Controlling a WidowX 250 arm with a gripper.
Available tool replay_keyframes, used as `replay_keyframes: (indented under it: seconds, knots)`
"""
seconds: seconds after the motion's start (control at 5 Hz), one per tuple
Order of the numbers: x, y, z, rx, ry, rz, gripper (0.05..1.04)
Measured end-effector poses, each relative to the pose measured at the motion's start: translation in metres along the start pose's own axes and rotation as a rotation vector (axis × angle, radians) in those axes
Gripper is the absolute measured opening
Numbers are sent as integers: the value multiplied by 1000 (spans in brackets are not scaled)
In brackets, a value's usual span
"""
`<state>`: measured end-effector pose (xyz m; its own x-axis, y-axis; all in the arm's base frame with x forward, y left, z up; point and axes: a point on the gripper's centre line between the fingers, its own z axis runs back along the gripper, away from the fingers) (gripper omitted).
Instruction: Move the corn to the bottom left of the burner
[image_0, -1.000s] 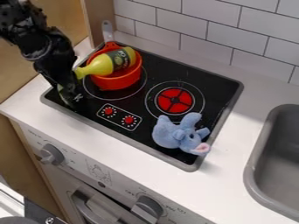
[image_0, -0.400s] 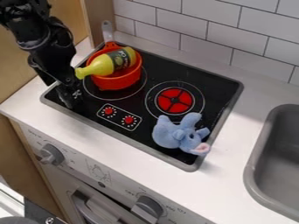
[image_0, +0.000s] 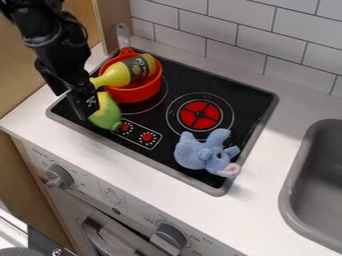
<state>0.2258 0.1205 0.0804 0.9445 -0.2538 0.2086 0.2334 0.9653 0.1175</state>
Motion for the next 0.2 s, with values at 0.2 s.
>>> replay_keyframes:
  seconds: [0.2]
  knots:
    - [2,0,5,-13,17,-2,999]
